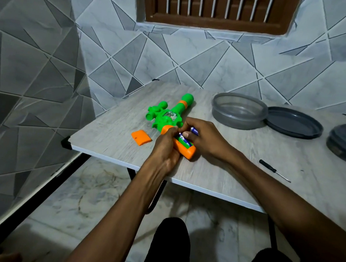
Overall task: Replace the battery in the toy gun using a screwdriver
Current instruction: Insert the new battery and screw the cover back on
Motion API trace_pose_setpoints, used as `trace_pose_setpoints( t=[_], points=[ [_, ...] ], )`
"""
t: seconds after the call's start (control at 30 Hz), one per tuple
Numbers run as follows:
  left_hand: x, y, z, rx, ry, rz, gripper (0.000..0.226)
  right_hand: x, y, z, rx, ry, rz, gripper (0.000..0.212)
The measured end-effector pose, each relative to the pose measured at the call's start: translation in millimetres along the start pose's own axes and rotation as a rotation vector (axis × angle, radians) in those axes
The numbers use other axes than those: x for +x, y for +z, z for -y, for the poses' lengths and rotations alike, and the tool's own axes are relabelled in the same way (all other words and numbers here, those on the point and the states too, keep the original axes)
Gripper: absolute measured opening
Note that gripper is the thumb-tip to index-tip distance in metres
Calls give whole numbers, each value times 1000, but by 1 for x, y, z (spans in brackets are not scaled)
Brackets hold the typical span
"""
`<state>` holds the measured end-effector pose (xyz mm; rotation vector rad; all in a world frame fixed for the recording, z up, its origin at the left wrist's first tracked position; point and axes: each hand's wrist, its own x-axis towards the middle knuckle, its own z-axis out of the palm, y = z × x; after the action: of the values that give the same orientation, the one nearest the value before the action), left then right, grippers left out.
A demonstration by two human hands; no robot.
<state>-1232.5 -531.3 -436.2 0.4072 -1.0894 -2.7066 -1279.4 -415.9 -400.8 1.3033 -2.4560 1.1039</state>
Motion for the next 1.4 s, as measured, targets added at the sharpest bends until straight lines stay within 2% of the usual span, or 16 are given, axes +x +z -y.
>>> trace_pose_setpoints(
  t=[0.2, 0.3, 0.4, 0.47, 0.67, 0.83, 1.0, 1.17, 1.3, 1.4],
  points=[
    [2, -3, -1, -10, 6, 8, 34, 2, -9, 3, 49, 43, -40, 16],
    [2, -3, -1, -22, 15, -10, 33, 2, -9, 6, 42, 39, -112, 18],
    [4, -2, -1, -41, 12, -20, 37, 4, -12, 7, 142, 113, -237, 17],
    [5, -1, -1, -35, 13, -34, 35, 6, -16, 8, 209, 156, -254, 15],
    [6, -4, 0, -27, 17, -37, 42, 7, -17, 9, 185, 157, -114, 16],
    [4, -4, -1, -31, 24, -17, 41, 11, -12, 11, 196, 171, -155, 14],
    [2, -4, -1, -34, -1, 18, 39, 6, -7, 7, 80, 140, -119, 12],
    [1, -4, 0, -47, -37, 25, 20, 3, 2, 4, -109, 51, -77, 14],
    [-1, -3, -2, -56, -18, 33, 19, 3, 1, 4, -105, 104, -39, 15],
    [-3, 0, -2, -55, -18, 54, 19, 9, -8, 6, -173, 183, 53, 25]
  ],
)
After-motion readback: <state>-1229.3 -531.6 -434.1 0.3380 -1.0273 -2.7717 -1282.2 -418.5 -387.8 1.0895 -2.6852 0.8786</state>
